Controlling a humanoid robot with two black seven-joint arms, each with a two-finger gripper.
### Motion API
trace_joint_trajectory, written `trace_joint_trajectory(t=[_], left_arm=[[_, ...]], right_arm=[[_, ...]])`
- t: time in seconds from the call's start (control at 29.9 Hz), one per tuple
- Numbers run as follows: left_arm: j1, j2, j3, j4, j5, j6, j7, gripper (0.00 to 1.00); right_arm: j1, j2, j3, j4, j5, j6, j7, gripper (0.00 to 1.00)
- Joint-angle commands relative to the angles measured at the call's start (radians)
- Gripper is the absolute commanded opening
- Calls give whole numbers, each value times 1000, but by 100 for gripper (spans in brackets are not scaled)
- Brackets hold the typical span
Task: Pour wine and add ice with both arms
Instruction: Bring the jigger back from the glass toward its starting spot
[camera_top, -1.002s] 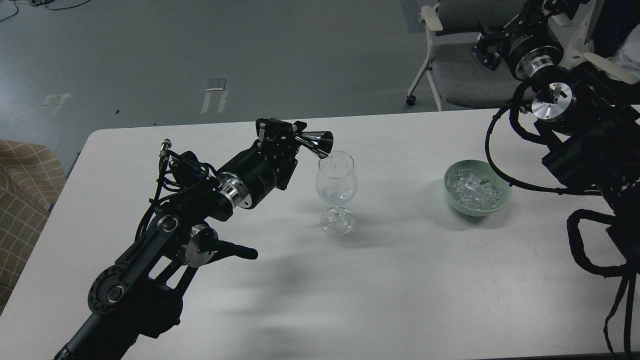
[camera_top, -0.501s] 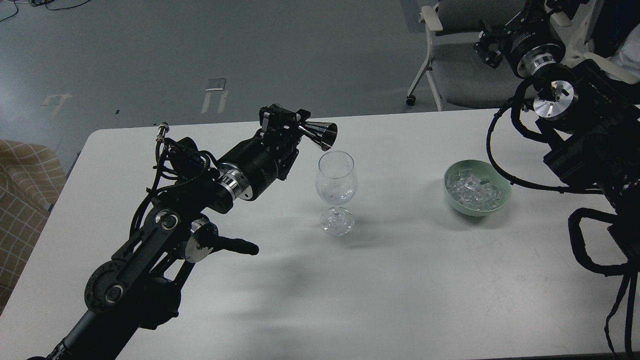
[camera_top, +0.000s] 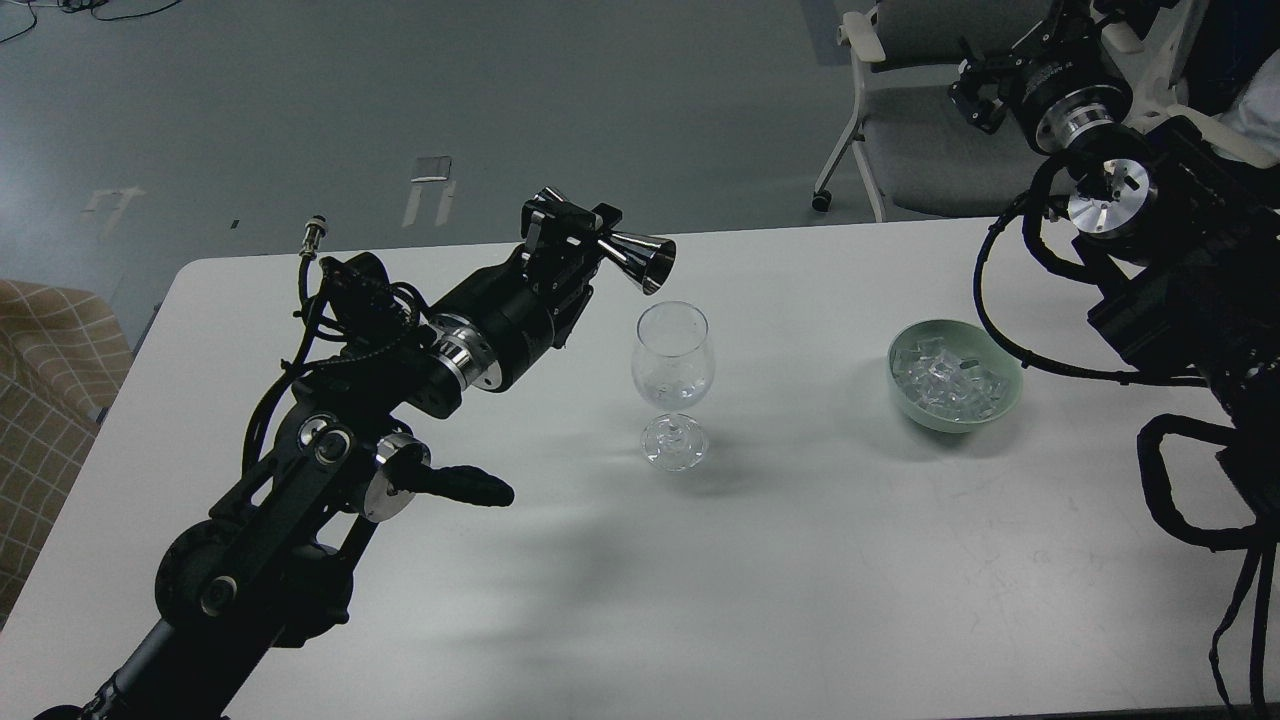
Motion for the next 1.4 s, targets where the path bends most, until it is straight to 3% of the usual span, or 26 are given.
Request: trace_joint_trajectory(t=[0.0,0.37,0.7,0.83,1.24,1.37], left_arm=[[-12,3,0,-3,0,0,3,0],[-29,43,0,-36,92,-47,5,0],[-14,26,-23,-50,60,-40,46,0],[5,8,-70,-49,-107,-6,51,0],[146,0,-411,-36,-670,-15,40,0],[175,0,-526,63,-940,-12,42,0]], right_arm=[[3,1,0,0,1,0,0,100],[15,0,0,0,0,0,0,100],[14,0,-3,-3,0,-2,0,100],[14,-2,-3,-5,0,-2,0,100],[8,-12,-5,-8,-2,-2,0,100],[6,-8,-5,-9,-2,-5,0,100]])
